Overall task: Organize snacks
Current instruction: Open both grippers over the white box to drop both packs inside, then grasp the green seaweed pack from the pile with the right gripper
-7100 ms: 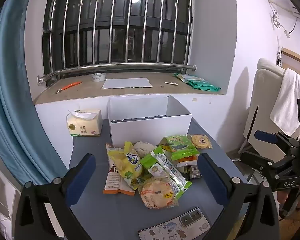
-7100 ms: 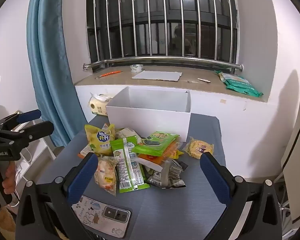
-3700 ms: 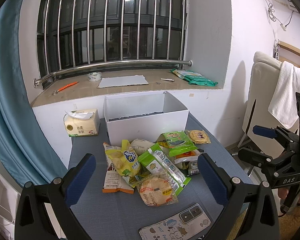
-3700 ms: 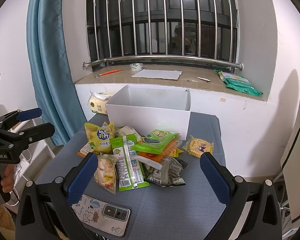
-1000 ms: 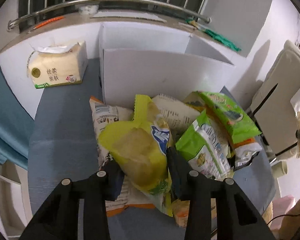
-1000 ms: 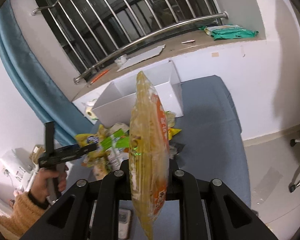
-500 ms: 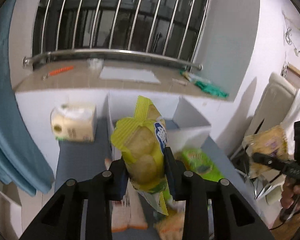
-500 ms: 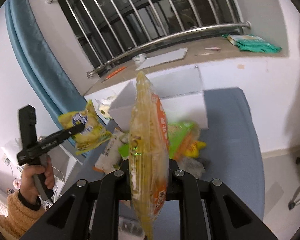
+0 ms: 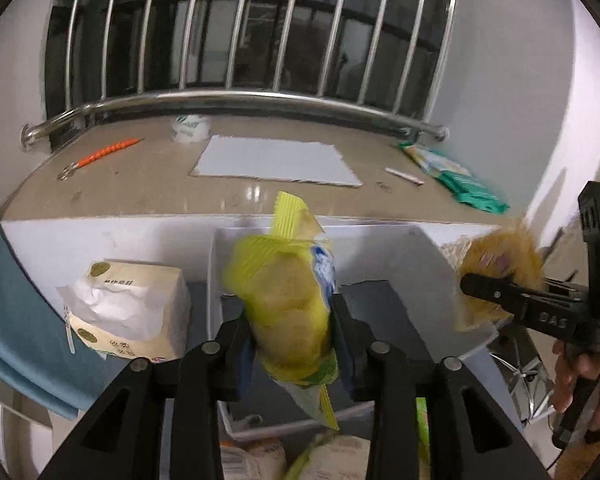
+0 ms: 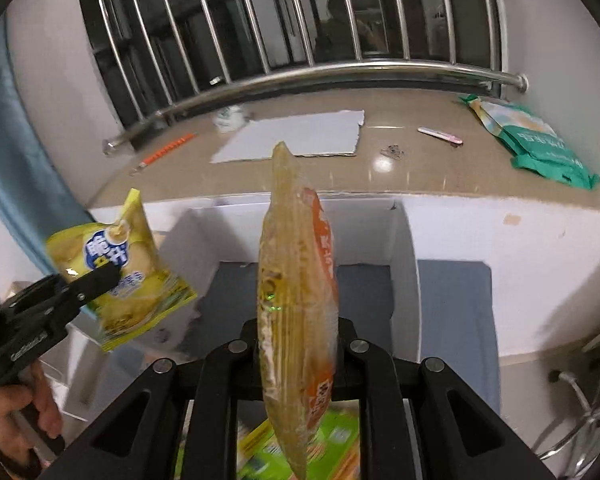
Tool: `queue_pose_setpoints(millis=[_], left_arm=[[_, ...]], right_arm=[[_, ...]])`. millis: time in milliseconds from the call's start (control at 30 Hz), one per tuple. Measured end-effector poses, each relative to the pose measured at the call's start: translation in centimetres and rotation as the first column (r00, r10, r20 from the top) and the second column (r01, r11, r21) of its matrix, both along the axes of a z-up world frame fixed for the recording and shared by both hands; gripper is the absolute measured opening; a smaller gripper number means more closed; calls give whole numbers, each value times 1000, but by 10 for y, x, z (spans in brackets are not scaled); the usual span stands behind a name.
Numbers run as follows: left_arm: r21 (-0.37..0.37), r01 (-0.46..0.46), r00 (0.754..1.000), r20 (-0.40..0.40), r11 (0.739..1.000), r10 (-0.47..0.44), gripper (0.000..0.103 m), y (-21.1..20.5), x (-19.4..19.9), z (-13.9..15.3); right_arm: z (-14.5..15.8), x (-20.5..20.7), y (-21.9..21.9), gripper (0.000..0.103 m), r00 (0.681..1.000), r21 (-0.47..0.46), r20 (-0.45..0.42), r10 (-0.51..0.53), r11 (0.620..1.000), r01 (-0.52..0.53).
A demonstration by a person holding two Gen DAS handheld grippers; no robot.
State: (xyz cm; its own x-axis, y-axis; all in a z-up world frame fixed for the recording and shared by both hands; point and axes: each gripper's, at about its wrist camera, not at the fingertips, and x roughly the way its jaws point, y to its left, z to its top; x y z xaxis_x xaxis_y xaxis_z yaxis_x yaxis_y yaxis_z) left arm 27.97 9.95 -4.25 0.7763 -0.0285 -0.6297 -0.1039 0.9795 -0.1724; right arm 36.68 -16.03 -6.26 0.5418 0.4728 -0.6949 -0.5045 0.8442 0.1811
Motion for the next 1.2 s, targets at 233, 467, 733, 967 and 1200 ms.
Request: queue_pose_setpoints(millis=[233,467,733,967,1200], left_arm=[[21,-64,998,11,998,64,103,11,-15,8],[102,-43,991,130,994,30,103,6,-60,33],[129,5,982,185,992,-29,103,-14,-134,38],[42,34,982,184,999,-41,103,-32,-204,10],[-30,31,989,142,999,-27,103,-49,-249,-27]], right_arm=[[4,5,-9,103,999,36,8,-44,998,43],[18,-23,-33,103,1000,117,18,-19,993,17],[28,-103,-72,103,994,95,105,-27,995,17],[-3,-181,-112,103,994,159,74,-79,985,66],[-44,-217,-117,103,989,110,9,-148,983,146]])
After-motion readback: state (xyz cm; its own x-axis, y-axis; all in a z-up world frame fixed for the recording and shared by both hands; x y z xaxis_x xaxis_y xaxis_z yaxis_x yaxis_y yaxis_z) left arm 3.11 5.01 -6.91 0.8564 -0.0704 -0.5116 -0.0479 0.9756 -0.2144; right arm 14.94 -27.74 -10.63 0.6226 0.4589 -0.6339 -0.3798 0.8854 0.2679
